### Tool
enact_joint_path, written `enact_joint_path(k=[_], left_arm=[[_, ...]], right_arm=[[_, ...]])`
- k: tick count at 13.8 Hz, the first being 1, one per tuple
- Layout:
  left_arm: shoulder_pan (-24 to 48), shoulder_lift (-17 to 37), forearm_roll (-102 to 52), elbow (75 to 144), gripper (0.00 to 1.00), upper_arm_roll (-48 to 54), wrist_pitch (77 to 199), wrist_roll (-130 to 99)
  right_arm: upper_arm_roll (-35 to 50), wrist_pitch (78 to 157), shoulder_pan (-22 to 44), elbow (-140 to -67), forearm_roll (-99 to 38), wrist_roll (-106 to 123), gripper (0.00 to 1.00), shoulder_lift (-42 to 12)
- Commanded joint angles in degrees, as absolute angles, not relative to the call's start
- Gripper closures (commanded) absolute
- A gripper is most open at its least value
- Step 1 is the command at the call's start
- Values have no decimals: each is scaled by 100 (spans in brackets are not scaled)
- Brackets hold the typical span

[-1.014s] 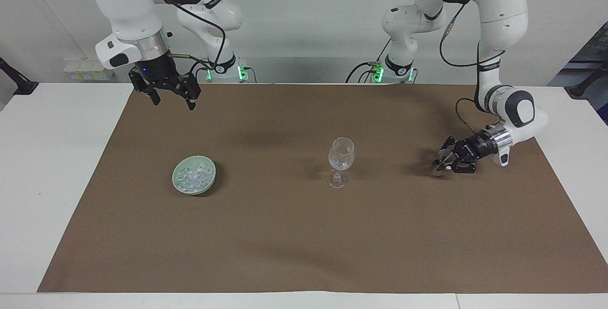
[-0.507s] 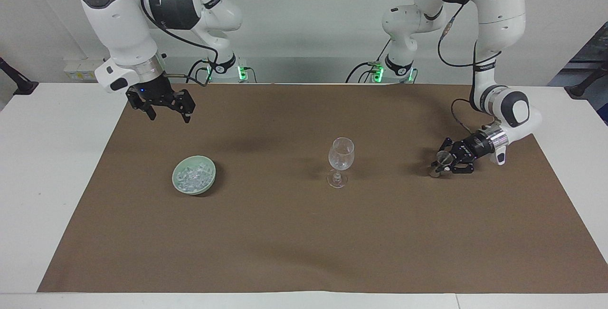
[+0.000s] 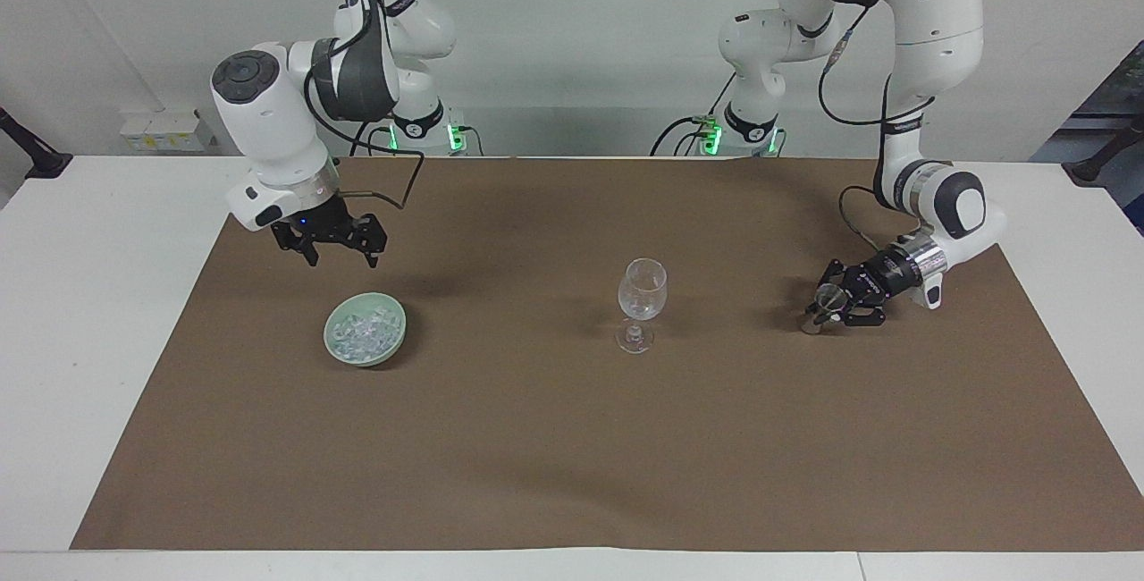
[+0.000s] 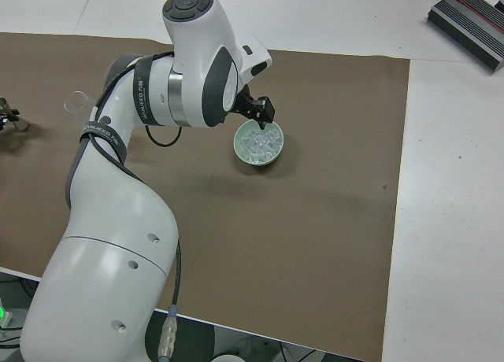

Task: Pour wine and add ice with both arms
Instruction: 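Release the bottle with the left gripper while the right gripper enters the cup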

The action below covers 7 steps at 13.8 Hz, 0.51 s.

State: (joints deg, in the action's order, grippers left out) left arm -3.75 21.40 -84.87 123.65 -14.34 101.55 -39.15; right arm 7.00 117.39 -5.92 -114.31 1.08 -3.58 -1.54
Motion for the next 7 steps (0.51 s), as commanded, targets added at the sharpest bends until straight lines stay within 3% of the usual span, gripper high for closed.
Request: enact_joint_path(k=[1, 2, 3, 7], left_arm=[[-281, 1925, -8631, 12630, 100, -1485, 10344, -3771], [-281, 1925, -8622, 12639, 100, -1485, 10345, -3744], [-273, 1916, -8622, 12639, 89, -1494, 10345, -3735], [-264, 1916, -8587, 12639, 74, -1494, 10345, -3709]], right_arm=[[756, 12119, -694, -11689, 35, -141, 0, -131], [756, 12207, -694, -11724, 53, -141, 0, -228], [765, 12347, -694, -11759, 61, -141, 0, -333], [756, 12884, -677, -12084, 97, -132, 0, -457]])
